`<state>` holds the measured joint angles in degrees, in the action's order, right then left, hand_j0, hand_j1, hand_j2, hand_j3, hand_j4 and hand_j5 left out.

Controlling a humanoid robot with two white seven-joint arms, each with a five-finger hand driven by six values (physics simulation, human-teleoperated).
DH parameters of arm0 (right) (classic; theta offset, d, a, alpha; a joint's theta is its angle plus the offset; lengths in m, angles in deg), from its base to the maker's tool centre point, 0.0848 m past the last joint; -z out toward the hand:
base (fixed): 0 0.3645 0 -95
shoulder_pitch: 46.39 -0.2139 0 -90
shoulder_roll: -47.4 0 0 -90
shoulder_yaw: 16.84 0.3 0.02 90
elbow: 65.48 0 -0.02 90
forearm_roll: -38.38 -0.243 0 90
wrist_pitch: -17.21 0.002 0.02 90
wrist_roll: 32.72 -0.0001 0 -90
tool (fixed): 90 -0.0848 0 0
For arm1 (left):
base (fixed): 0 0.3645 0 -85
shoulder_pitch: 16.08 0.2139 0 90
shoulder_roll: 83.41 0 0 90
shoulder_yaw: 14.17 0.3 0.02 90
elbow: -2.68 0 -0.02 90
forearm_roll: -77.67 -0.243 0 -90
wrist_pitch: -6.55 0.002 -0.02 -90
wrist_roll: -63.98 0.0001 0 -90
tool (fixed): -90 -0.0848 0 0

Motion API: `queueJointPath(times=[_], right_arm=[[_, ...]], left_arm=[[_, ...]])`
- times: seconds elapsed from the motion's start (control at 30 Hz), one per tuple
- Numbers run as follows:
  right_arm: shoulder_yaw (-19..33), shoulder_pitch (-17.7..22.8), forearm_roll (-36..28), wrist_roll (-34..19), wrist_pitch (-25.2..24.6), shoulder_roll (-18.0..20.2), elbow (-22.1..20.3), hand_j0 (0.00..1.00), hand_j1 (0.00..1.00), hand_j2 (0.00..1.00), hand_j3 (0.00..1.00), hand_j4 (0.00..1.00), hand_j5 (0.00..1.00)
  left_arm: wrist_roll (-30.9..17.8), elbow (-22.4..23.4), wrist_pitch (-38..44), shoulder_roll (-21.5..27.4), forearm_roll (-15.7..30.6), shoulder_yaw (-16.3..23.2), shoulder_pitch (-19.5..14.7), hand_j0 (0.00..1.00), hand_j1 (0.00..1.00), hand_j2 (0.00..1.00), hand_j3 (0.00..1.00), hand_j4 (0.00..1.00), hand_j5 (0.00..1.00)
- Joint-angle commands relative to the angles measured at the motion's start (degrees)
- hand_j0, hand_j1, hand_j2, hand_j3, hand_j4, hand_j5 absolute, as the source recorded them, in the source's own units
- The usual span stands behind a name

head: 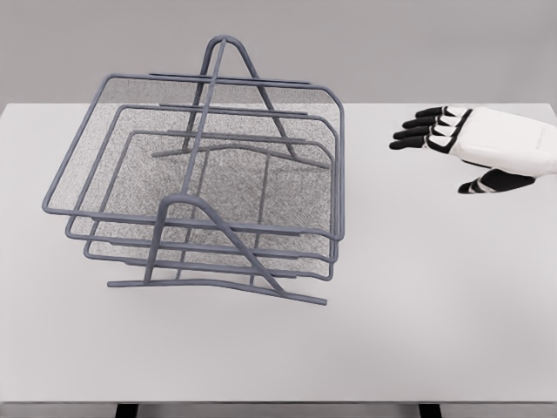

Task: Pull out the upper folder box with right arm

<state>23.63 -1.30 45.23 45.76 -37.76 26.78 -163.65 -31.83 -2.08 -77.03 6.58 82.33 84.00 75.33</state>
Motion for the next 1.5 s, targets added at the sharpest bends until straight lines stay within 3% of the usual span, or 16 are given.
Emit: queueJointPath(times=[0.0, 0.07, 0.17, 0.2, 0.23, 0.4, 0.47, 0.7, 0.77, 0.87, 1.07, 1.47], right_arm=[[-0.1, 0.0, -0.4, 0.0, 0.0, 0.3, 0.2, 1.0, 1.0, 1.0, 1.0, 1.0, 1.0], [-0.1, 0.7, 0.4, 0.0, 0.0, -1.0, 0.2, 1.0, 1.0, 1.0, 1.0, 1.0, 1.0], [1.4, 0.7, 5.8, -0.4, 0.0, -7.4, 2.3, 1.0, 1.0, 1.0, 1.0, 1.0, 1.0], [1.5, 0.7, 5.9, -5.2, 0.0, -8.5, 2.2, 1.0, 1.0, 1.0, 1.0, 1.0, 1.0], [2.2, 0.5, 6.0, -6.5, 0.0, -9.3, 2.3, 1.0, 1.0, 1.0, 1.0, 1.0, 1.0], [2.3, -0.3, 11.5, -6.5, 0.0, -11.6, 2.3, 1.0, 1.0, 1.0, 1.0, 1.0, 1.0], [4.6, -1.1, 15.6, -6.5, 0.0, -15.2, 2.7, 1.0, 1.0, 1.0, 1.0, 1.0, 1.0], [5.9, -1.8, 16.6, -6.4, 0.0, -15.9, 3.5, 1.0, 1.0, 1.0, 1.0, 1.0, 1.0], [5.9, -1.7, 18.2, -6.5, 0.0, -18.6, 4.8, 1.0, 1.0, 1.0, 1.0, 1.0, 1.0], [5.9, -1.6, 18.3, -6.5, 0.0, -18.7, 4.8, 1.0, 1.0, 1.0, 1.0, 1.0, 1.0], [5.3, -1.1, 20.4, -6.6, 0.0, -22.6, 6.4, 1.0, 1.0, 1.0, 1.0, 1.0, 1.0], [3.0, 0.0, 22.4, -6.6, 0.0, -22.8, 6.8, 1.0, 1.0, 1.0, 1.0, 1.0, 1.0]], left_arm=[[-0.1, 0.0, 0.0, 0.0, 0.0, 0.0, 0.0, 1.0, 1.0, 1.0, 1.0, 1.0, 1.0], [-0.1, 0.0, 0.0, 0.0, 0.0, 0.0, 0.0, 1.0, 1.0, 1.0, 1.0, 1.0, 1.0], [0.0, 0.0, 0.0, 0.0, 0.0, 0.0, 0.0, 1.0, 1.0, 1.0, 1.0, 1.0, 1.0], [0.0, 0.0, 0.0, 0.0, 0.0, 0.0, 0.0, 1.0, 1.0, 1.0, 1.0, 1.0, 1.0], [-0.1, 0.0, 0.0, 0.0, 0.0, 0.0, 0.0, 1.0, 1.0, 1.0, 1.0, 1.0, 1.0], [-0.1, 0.0, 0.0, 0.0, 0.0, 0.0, 0.0, 1.0, 1.0, 1.0, 1.0, 1.0, 1.0], [-0.1, 0.0, 0.1, 0.0, 0.0, 0.0, 0.0, 1.0, 1.0, 1.0, 1.0, 1.0, 1.0], [0.0, 0.0, 0.1, 0.0, 0.0, 0.0, 0.0, 1.0, 1.0, 1.0, 1.0, 1.0, 1.0], [-0.1, 0.0, 0.0, 0.0, 0.0, 0.0, 0.0, 1.0, 1.0, 1.0, 1.0, 1.0, 1.0], [0.0, 0.0, 0.0, 0.0, 0.0, 0.0, 0.0, 1.0, 1.0, 1.0, 1.0, 1.0, 1.0], [0.0, 0.0, 0.0, 0.0, 0.0, 0.0, 0.0, 1.0, 1.0, 1.0, 1.0, 1.0, 1.0], [0.0, 0.0, 0.0, 0.0, 0.0, 0.0, 0.0, 1.0, 1.0, 1.0, 1.0, 1.0, 1.0]])
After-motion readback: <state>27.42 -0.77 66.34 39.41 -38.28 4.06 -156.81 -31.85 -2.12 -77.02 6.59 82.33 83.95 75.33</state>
